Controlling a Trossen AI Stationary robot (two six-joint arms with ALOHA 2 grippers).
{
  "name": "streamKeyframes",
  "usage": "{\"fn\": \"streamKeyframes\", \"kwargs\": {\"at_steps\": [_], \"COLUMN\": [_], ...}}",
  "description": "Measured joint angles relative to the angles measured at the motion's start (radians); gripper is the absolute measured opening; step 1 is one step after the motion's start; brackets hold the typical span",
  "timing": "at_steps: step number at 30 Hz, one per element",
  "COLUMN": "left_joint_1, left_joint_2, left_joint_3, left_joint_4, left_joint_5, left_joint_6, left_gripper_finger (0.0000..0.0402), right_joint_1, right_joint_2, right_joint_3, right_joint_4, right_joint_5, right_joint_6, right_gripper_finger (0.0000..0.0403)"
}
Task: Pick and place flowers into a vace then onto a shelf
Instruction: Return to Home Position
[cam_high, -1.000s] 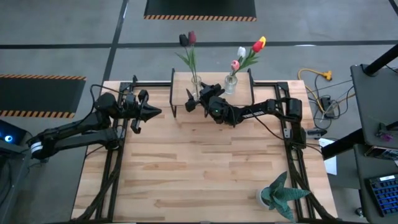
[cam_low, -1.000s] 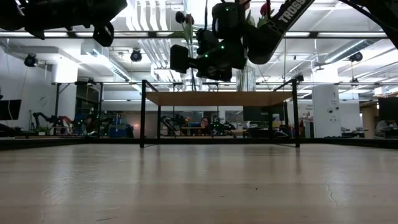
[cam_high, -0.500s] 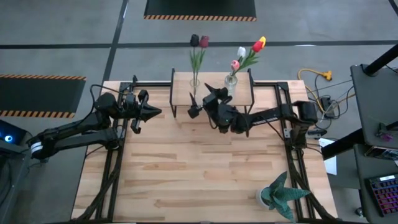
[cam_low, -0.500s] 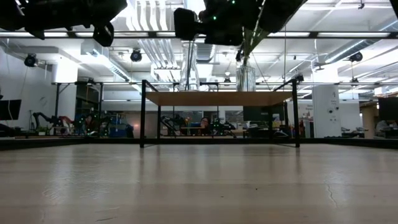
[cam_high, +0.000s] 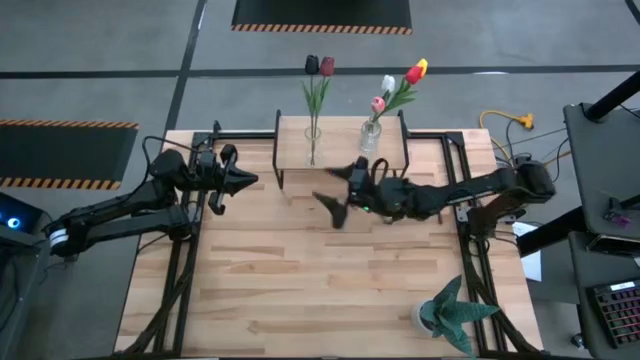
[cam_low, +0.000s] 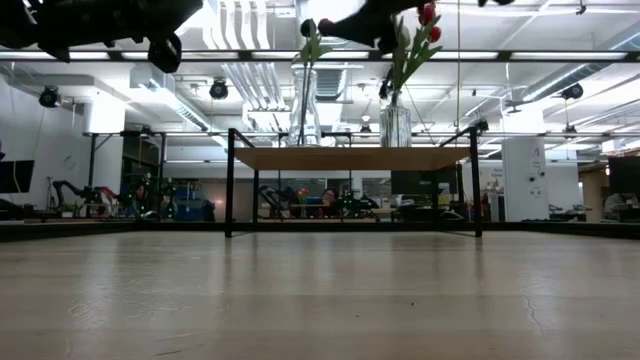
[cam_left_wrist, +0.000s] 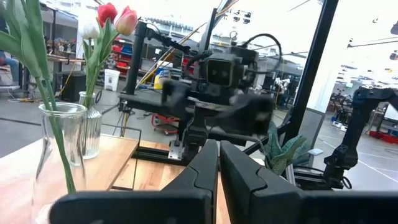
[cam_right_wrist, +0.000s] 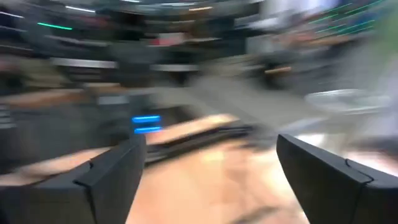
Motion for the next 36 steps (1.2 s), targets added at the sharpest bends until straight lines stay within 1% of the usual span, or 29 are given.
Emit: {"fn": "streamKeyframes", "kwargs": {"at_steps": [2,3,4,5,8,11,16,17,18,20,24,27,29,31,33,36], "left_joint_1": [0.0,0.0,0.0,0.0,0.0,0.0,0.0,0.0,0.0,0.0,0.0,0.0,0.0,0.0,0.0,-0.002], "left_joint_2": [-0.005,-0.005,-0.005,-0.004,-0.004,-0.013,-0.047,-0.05,-0.05,-0.049,-0.048,-0.049,-0.049,-0.048,-0.048,-0.048], "left_joint_3": [0.0,0.0,0.0,0.0,0.0,0.0,-0.004,-0.013,-0.025,-0.051,-0.113,-0.148,-0.166,-0.19,-0.216,-0.27], "left_joint_4": [-0.001,0.0,0.0,-0.001,-0.014,-0.018,-0.082,-0.081,-0.081,-0.081,-0.082,-0.066,-0.024,0.036,0.113,0.189], "left_joint_5": [-0.002,-0.002,-0.003,-0.002,-0.002,0.01,0.022,0.021,0.018,0.015,0.015,0.014,0.014,0.006,-0.014,-0.078], "left_joint_6": [-0.003,-0.007,-0.013,-0.021,-0.026,-0.026,0.057,0.064,0.068,0.069,0.067,0.029,-0.013,-0.018,0.0,0.04], "left_gripper_finger": [0.0,0.0,0.0,0.0,0.0,0.0,0.0,0.0,0.0,0.0,0.0,0.0,0.0,0.0,0.0,0.0], "right_joint_1": [-0.007,-0.012,-0.014,-0.013,-0.01,-0.011,-0.011,-0.011,-0.011,-0.013,-0.014,-0.015,-0.021,-0.023,-0.024,-0.024], "right_joint_2": [-0.061,-0.086,-0.113,-0.139,-0.221,-0.314,-0.521,-0.564,-0.602,-0.674,-0.793,-0.857,-0.891,-0.919,-0.941,-0.962], "right_joint_3": [-0.042,-0.064,-0.086,-0.109,-0.184,-0.283,-0.465,-0.501,-0.534,-0.59,-0.69,-0.734,-0.755,-0.771,-0.783,-0.807], "right_joint_4": [-0.028,-0.042,-0.062,-0.085,-0.13,-0.134,-0.127,-0.127,-0.128,-0.129,-0.135,-0.126,-0.126,-0.127,-0.124,-0.126], "right_joint_5": [-0.216,-0.299,-0.369,-0.412,-0.469,-0.519,-0.521,-0.521,-0.521,-0.521,-0.521,-0.518,-0.514,-0.515,-0.519,-0.519], "right_joint_6": [0.081,0.097,0.102,0.105,0.095,0.078,0.063,0.061,0.058,0.038,-0.067,-0.02,-0.005,0.002,0.002,0.018], "right_gripper_finger": [0.0335,0.0325,0.0314,0.0302,0.0253,0.0186,0.0056,0.0033,0.0021,0.0016,0.0009,0.0009,0.0009,0.0009,0.0009,0.0009]}}
